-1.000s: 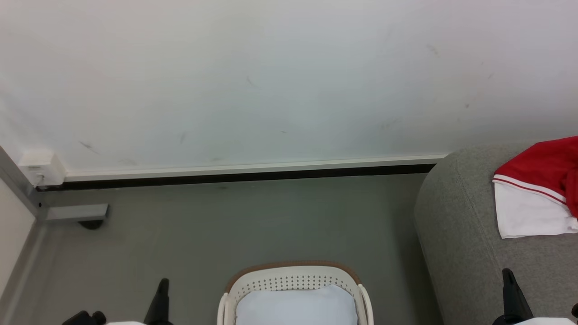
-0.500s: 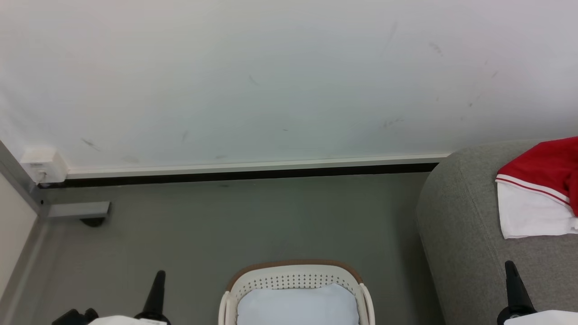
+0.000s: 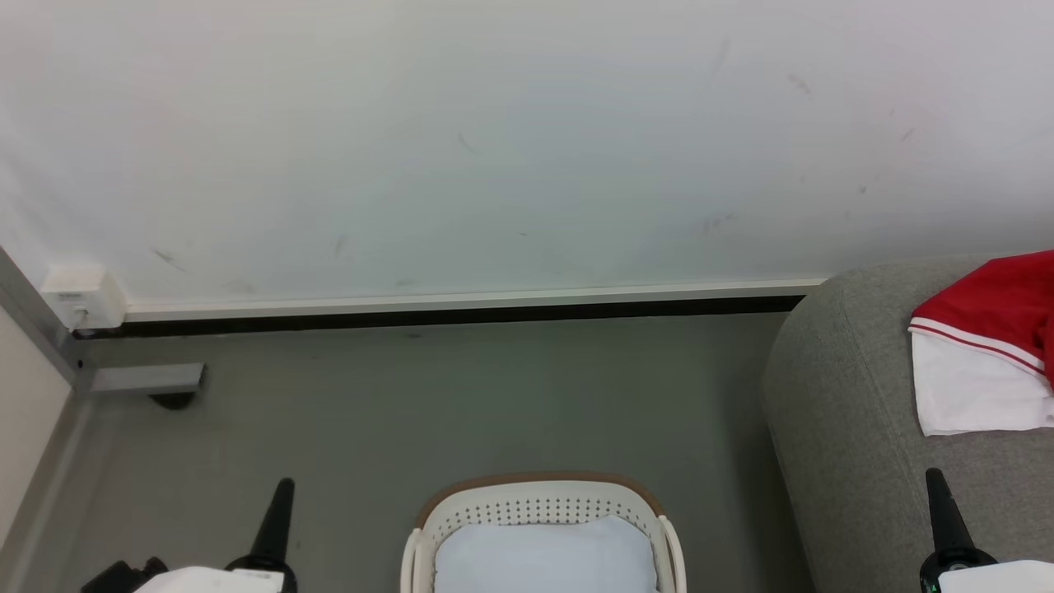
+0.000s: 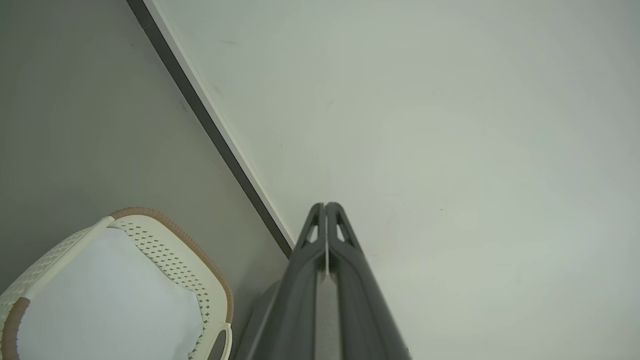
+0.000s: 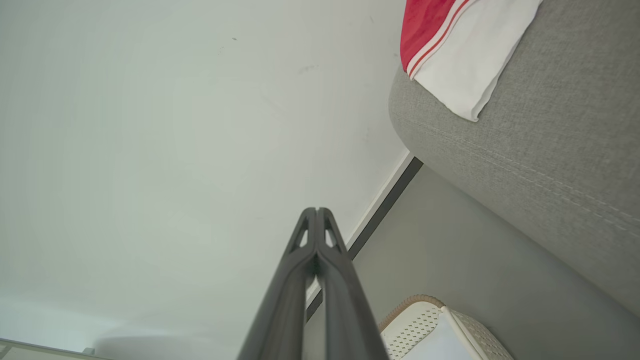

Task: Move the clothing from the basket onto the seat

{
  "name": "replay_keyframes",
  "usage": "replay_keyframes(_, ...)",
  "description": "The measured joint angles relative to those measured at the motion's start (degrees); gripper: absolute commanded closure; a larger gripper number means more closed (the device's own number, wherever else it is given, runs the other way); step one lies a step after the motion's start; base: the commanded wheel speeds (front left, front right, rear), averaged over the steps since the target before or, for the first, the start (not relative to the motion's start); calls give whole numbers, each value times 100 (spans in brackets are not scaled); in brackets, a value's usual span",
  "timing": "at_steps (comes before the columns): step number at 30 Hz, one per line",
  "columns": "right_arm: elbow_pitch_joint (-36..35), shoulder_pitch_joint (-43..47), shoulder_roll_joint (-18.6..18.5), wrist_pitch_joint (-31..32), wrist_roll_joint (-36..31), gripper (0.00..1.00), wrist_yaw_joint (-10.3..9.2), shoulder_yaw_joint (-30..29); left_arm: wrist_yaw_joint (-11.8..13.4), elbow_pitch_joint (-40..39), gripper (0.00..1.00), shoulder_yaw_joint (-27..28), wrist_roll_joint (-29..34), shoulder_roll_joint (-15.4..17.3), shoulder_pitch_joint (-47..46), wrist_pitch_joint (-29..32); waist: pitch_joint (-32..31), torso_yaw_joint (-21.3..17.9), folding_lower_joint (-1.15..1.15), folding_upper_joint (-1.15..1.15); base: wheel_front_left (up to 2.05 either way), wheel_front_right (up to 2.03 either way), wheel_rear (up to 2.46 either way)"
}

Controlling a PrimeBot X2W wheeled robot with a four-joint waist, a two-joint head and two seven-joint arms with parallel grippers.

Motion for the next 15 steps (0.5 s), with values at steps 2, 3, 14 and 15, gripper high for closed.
replay_keyframes(2, -22, -3, 0, 33, 136, 100, 0, -8, -18, -2, 100, 21, -63, -4, -15, 45, 4, 5, 0, 0, 0, 0, 0)
replay_keyframes(3, -32, -4, 0, 40, 201, 100, 0, -10, -32, -7, 100, 33, -123, -7, -21, 49, 6, 7, 0, 0, 0, 0, 0)
replay_keyframes(14, -119, -45, -4, 182, 765, 100, 0, -43, -132, -12, 100, 170, -641, -31, -94, 194, 28, 34, 0, 0, 0, 0, 0)
replay_keyframes(15, -119, -45, -4, 182, 765, 100, 0, -43, -132, -12, 100, 170, -641, -31, -94, 194, 28, 34, 0, 0, 0, 0, 0)
